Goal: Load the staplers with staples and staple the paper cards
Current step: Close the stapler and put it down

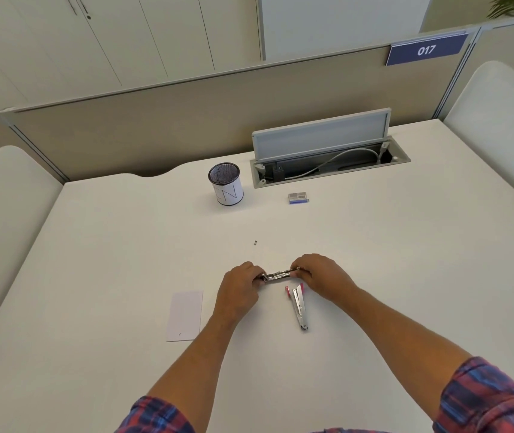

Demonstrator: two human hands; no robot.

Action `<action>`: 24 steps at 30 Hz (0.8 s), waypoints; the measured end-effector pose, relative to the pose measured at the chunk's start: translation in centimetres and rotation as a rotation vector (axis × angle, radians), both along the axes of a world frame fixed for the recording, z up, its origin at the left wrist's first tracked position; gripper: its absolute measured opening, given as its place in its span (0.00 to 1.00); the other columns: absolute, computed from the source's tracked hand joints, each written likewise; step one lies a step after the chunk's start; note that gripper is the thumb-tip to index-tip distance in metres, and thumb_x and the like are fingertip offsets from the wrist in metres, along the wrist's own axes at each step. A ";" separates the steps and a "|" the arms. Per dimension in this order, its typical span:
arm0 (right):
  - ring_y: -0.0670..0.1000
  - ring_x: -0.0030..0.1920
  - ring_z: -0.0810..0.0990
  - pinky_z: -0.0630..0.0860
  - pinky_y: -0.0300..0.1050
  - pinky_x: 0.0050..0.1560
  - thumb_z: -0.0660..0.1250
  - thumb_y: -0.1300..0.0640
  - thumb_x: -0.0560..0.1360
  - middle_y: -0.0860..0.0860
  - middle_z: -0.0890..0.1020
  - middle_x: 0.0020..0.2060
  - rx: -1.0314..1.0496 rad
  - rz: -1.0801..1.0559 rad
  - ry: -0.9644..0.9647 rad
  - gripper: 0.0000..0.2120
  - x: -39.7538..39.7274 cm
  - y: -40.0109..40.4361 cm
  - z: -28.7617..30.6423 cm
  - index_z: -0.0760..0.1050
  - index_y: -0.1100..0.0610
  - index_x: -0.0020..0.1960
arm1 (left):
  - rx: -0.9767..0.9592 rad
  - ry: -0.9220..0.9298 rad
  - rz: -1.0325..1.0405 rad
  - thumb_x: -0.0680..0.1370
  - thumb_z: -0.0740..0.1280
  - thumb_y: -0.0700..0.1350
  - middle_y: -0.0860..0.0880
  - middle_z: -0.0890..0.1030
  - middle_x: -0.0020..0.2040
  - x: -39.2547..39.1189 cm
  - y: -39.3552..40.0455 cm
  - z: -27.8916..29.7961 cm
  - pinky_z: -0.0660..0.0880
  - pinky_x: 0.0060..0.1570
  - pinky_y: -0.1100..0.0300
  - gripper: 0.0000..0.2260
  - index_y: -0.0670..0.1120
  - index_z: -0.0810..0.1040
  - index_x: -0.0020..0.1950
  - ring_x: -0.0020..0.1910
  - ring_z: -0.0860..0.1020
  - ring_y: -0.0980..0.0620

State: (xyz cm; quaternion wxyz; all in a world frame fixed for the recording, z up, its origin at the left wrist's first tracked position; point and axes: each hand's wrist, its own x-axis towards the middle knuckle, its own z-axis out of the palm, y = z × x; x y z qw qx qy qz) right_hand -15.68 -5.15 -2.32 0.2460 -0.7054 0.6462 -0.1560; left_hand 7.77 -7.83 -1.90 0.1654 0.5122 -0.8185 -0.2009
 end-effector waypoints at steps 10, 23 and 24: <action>0.50 0.47 0.78 0.73 0.47 0.48 0.67 0.53 0.80 0.47 0.84 0.46 -0.019 0.070 0.051 0.06 -0.4 -1.3 0.2 0.83 0.52 0.52 | -0.012 0.068 0.042 0.76 0.67 0.38 0.52 0.82 0.43 0.0 -0.5 -1.2 0.74 0.46 0.53 0.10 0.47 0.84 0.52 0.45 0.76 0.47; 0.53 0.54 0.81 0.76 0.47 0.52 0.65 0.49 0.82 0.49 0.83 0.54 -0.042 -0.002 0.047 0.12 3.6 -6.1 1.8 0.83 0.52 0.59 | -0.074 0.176 0.169 0.79 0.65 0.38 0.51 0.83 0.50 -0.5 -3.7 -0.3 0.78 0.51 0.58 0.09 0.45 0.84 0.54 0.49 0.81 0.51; 0.54 0.56 0.81 0.77 0.49 0.55 0.65 0.51 0.83 0.50 0.84 0.56 -0.038 -0.013 0.042 0.12 4.0 -6.7 1.8 0.83 0.53 0.61 | -0.056 0.184 0.193 0.80 0.66 0.38 0.50 0.83 0.51 -0.7 -4.3 -0.1 0.78 0.52 0.58 0.09 0.44 0.84 0.55 0.49 0.81 0.51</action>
